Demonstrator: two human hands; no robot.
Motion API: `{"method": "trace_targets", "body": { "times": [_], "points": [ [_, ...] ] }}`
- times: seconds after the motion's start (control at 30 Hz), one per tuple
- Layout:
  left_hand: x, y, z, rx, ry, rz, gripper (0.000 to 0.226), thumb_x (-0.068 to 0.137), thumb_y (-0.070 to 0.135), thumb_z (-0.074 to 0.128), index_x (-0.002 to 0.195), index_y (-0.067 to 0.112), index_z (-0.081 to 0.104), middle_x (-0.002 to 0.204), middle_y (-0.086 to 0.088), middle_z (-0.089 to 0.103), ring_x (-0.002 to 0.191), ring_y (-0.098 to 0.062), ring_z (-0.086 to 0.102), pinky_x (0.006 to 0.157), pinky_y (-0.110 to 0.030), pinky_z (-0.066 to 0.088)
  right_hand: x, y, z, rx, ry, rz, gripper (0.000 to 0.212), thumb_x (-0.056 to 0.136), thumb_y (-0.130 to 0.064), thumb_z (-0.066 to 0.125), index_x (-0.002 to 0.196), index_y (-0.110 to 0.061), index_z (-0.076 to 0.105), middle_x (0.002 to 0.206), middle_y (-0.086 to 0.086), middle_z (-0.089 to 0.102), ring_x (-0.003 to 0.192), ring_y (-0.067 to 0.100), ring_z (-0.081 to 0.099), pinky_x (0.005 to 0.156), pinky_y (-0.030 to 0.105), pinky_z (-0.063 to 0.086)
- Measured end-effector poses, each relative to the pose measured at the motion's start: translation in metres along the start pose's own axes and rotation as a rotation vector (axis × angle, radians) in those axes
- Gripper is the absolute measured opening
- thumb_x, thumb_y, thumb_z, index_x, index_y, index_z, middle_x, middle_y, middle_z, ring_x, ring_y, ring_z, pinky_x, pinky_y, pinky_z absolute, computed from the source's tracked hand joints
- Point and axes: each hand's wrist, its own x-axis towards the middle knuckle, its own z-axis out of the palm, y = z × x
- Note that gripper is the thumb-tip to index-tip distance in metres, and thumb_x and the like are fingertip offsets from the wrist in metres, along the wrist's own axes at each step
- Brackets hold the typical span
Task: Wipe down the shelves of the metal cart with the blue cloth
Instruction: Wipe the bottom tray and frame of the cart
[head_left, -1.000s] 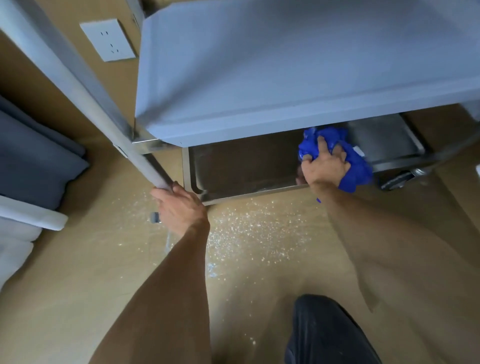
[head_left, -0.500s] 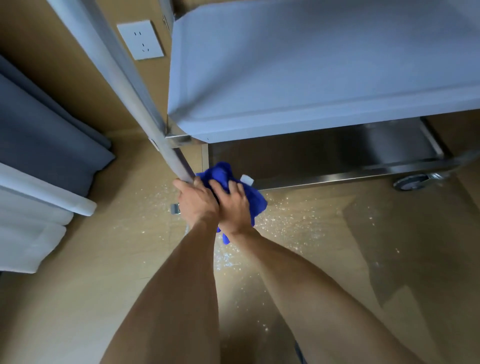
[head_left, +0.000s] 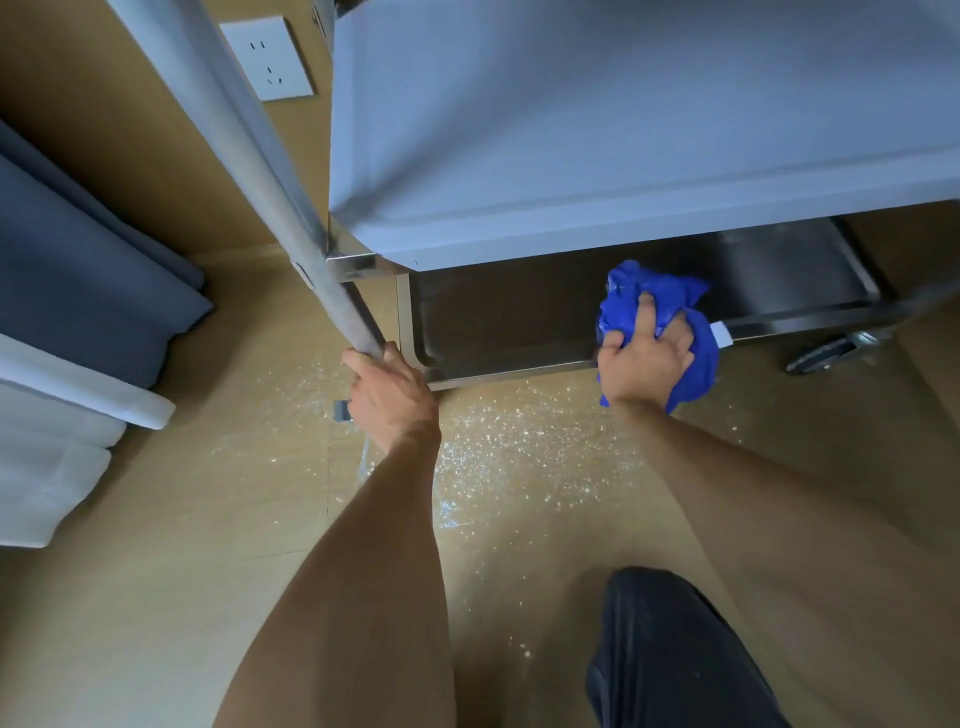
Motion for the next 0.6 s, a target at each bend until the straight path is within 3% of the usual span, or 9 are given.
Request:
{"method": "trace_targets", "body": {
  "times": [0.13, 0.3, 0.4, 0.5, 0.6],
  "points": [
    [0.010, -0.014, 0.005, 0.036, -0.018, 0.083, 0.035, 0.102, 0.041, 0.035, 0.106, 0.007, 0.041, 0.085, -0.017, 0.063, 0.075, -0.034, 0.061, 0.074, -0.042, 0.051, -0.048, -0.044, 0.026, 0.009, 0.027, -0.102, 0.057, 0.089, -0.037, 0.046, 0.144, -0.020, 0.046, 0.144, 0.030, 0.039, 0.130, 0.044, 0.038, 0.096, 0.049, 0.034],
    [0.017, -0.025, -0.003, 0.014, -0.045, 0.209, 0.038, 0.101, 0.044, 0.038, 0.103, 0.006, 0.043, 0.085, -0.021, 0.066, 0.077, -0.039, 0.063, 0.071, -0.042, 0.048, -0.127, -0.125, 0.047, 0.066, -0.090, -0.480, 0.054, 0.088, -0.040, 0.046, 0.139, -0.024, 0.051, 0.136, 0.024, 0.048, 0.122, 0.038, 0.042, 0.094, 0.047, 0.032],
    [0.026, -0.033, -0.017, 0.008, -0.140, 0.233, 0.043, 0.099, 0.048, 0.041, 0.106, 0.007, 0.049, 0.090, -0.021, 0.067, 0.083, -0.042, 0.061, 0.073, -0.043, 0.047, -0.166, -0.158, 0.052, 0.130, -0.141, -0.465, 0.044, 0.094, -0.035, 0.053, 0.138, -0.025, 0.052, 0.133, 0.021, 0.049, 0.122, 0.035, 0.043, 0.097, 0.045, 0.037],
    [0.026, -0.034, -0.030, 0.003, -0.227, 0.197, 0.048, 0.097, 0.053, 0.039, 0.110, 0.009, 0.053, 0.096, -0.017, 0.067, 0.090, -0.039, 0.062, 0.077, -0.043, 0.050, -0.163, -0.148, 0.037, 0.198, -0.172, -0.499, 0.059, 0.079, -0.020, 0.072, 0.135, -0.024, 0.054, 0.124, 0.017, 0.052, 0.115, 0.034, 0.046, 0.100, 0.042, 0.040],
    [0.010, -0.021, -0.037, 0.039, -0.265, 0.057, 0.047, 0.101, 0.046, 0.035, 0.126, 0.009, 0.049, 0.111, -0.017, 0.065, 0.102, -0.036, 0.061, 0.083, -0.037, 0.046, -0.152, -0.110, 0.001, 0.188, -0.313, -0.668, 0.069, 0.069, -0.013, 0.074, 0.134, -0.023, 0.054, 0.115, 0.013, 0.054, 0.111, 0.034, 0.050, 0.096, 0.045, 0.048]
  ]
}}
